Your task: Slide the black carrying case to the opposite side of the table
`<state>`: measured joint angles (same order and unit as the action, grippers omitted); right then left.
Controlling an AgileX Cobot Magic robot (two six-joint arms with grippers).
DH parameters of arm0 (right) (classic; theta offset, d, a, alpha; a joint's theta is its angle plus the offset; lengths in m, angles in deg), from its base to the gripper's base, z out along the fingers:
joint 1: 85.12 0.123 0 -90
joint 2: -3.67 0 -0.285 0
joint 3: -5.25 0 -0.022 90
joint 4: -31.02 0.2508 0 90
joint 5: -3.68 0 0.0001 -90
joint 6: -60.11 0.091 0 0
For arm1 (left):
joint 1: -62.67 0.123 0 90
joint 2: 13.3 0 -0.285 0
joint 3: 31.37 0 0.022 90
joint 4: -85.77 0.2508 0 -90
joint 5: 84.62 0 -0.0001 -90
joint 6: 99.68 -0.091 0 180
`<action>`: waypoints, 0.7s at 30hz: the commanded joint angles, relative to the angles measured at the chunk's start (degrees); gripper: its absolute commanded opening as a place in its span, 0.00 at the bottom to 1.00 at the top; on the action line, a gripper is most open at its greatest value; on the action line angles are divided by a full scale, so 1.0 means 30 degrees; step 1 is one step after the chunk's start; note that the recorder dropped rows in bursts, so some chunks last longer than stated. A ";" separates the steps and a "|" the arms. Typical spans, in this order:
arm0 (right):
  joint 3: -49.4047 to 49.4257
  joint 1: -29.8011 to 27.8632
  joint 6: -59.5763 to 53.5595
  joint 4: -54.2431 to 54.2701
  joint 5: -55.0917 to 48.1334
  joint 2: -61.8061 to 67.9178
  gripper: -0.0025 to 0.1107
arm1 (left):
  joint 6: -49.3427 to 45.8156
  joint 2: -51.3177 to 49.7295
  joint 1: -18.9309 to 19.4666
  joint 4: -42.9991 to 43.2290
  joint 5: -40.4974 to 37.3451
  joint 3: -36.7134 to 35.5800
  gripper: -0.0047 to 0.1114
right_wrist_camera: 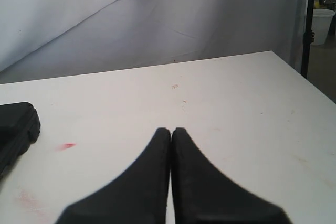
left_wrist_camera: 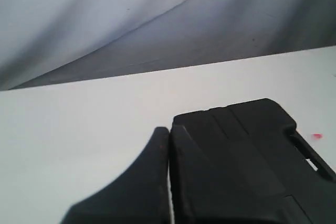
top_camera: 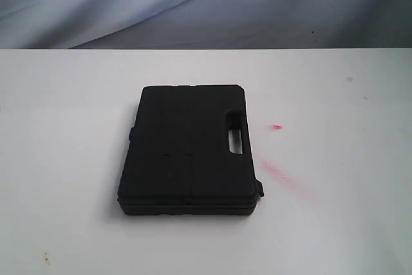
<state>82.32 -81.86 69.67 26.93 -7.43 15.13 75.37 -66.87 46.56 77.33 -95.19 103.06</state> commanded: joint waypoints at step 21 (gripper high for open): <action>0.0050 -0.0092 -0.0021 -0.0218 0.0037 0.0032 0.02 | -0.2220 1.1666 0.4649 -0.1370 0.1166 -0.8162 0.04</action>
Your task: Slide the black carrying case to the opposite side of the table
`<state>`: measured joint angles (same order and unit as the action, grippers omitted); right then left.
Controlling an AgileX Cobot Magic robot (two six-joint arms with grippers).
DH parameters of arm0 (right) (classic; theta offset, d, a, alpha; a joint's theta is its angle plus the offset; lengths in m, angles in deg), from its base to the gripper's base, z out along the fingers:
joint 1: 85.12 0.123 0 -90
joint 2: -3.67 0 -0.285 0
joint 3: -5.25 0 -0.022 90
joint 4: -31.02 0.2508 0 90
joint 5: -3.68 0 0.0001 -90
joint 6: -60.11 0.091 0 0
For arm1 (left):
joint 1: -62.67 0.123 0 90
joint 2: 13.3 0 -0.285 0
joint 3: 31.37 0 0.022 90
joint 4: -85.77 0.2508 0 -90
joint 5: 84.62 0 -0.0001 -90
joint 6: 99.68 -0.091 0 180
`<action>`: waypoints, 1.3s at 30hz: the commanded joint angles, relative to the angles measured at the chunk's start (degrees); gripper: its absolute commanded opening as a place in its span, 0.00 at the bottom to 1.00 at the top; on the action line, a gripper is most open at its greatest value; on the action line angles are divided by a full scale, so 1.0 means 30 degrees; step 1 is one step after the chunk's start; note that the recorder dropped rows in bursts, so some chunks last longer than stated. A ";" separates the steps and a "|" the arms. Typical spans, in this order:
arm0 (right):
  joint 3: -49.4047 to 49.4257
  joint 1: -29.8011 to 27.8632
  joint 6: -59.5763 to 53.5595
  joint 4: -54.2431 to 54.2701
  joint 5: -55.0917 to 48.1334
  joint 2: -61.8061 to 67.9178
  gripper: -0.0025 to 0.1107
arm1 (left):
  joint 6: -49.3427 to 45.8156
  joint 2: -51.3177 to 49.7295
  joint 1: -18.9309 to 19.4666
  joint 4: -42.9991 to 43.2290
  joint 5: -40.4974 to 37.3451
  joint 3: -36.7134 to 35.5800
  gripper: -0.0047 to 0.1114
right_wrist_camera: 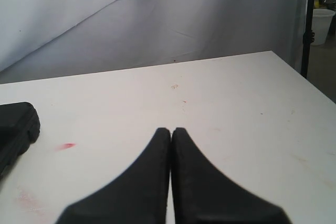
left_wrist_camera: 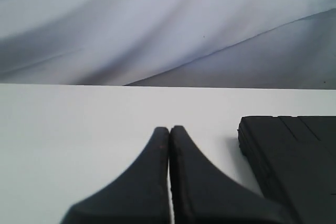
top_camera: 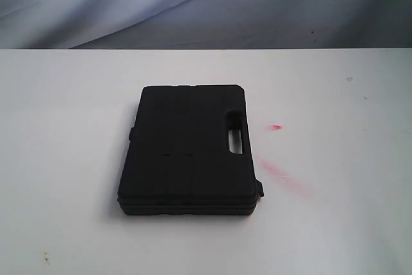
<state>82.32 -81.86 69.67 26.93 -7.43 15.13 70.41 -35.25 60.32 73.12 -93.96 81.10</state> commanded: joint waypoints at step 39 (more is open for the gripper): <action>0.0050 -0.0092 -0.0021 -0.0218 0.0037 0.0032 0.02 | 0.1857 0.3816 0.0062 0.0234 -0.0523 -0.3227 0.04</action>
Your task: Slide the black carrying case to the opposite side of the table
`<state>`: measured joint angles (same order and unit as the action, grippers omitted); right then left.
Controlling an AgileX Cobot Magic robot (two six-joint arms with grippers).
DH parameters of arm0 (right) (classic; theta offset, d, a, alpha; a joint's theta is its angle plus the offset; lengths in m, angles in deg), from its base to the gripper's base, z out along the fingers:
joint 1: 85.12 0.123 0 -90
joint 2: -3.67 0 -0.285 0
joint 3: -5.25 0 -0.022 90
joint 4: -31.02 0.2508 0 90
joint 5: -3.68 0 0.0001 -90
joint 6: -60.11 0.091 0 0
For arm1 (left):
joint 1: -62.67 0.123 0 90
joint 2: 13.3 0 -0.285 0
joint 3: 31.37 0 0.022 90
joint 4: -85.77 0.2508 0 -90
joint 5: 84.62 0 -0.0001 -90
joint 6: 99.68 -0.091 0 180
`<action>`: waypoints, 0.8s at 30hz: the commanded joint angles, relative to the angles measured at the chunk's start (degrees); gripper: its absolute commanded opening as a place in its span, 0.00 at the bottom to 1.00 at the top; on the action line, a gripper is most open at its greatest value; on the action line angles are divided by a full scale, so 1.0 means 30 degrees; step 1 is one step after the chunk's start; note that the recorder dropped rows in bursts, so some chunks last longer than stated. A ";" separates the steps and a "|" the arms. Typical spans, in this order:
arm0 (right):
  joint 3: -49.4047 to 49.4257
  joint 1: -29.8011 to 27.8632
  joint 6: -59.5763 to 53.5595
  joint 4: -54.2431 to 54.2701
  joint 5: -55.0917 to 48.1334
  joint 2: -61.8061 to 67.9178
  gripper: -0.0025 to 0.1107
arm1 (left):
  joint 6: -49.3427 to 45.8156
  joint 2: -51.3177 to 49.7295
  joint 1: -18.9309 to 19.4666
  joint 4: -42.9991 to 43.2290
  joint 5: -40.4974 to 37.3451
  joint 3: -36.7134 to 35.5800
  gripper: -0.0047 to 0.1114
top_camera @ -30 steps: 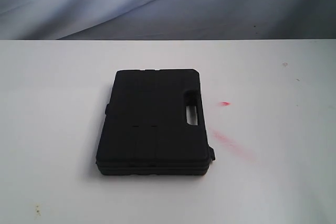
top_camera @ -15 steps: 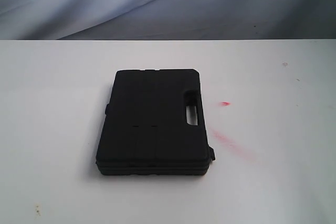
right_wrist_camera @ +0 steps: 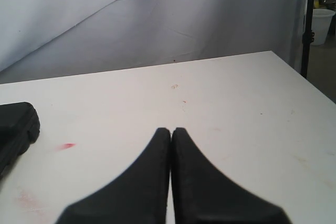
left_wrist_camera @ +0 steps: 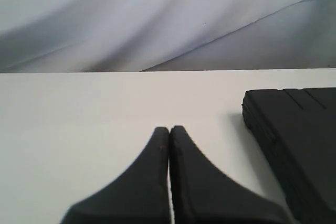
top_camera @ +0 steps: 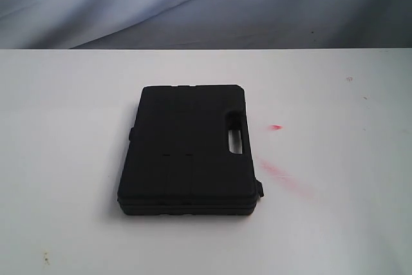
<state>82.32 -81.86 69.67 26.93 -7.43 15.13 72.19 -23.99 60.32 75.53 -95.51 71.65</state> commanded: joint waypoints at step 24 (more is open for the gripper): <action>0.0050 -0.0092 -0.0021 -0.0218 0.0037 0.0032 0.02 | 0.1094 0.0065 0.0062 -0.0347 -0.1451 -0.0077 0.04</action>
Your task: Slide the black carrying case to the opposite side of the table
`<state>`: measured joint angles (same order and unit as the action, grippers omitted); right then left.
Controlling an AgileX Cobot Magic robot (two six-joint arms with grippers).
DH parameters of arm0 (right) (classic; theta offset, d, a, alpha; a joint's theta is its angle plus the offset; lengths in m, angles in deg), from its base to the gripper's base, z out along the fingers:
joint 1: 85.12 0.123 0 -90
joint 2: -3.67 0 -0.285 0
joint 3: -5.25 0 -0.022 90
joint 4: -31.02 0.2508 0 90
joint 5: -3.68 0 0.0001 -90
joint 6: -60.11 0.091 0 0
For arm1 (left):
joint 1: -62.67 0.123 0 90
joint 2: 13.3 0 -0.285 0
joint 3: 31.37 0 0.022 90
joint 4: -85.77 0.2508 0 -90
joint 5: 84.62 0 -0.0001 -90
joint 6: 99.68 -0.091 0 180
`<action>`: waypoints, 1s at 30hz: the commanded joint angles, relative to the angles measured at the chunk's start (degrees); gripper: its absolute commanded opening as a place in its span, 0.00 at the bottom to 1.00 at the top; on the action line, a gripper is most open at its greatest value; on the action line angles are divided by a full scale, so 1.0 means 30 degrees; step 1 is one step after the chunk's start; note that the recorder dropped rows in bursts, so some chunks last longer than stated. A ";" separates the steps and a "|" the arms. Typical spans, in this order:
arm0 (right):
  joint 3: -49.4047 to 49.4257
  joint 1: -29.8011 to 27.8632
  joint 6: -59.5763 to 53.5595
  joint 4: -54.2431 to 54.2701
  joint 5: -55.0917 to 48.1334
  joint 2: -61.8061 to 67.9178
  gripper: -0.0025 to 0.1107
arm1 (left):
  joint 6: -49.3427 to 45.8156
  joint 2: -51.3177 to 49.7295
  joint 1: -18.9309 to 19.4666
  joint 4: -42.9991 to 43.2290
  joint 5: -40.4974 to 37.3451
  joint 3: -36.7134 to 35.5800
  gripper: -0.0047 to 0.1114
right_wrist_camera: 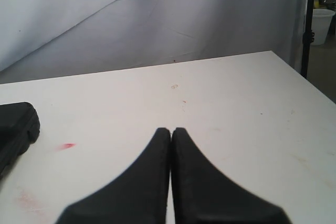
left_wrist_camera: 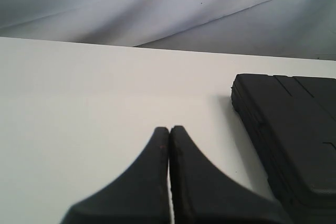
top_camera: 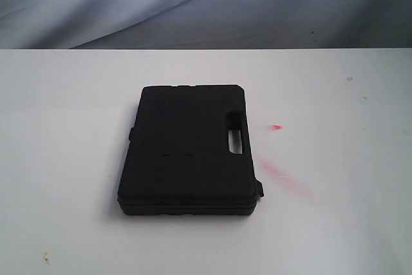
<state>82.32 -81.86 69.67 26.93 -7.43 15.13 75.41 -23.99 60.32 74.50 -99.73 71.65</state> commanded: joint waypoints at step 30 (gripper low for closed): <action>0.0050 -0.0092 -0.0021 0.0814 0.3011 0.0032 0.02 | -0.0017 0.0065 0.0062 -0.0003 -0.0046 -0.0077 0.04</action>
<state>82.32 -81.86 69.67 27.75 -0.79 15.13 75.28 -23.99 60.32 74.50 -99.73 71.65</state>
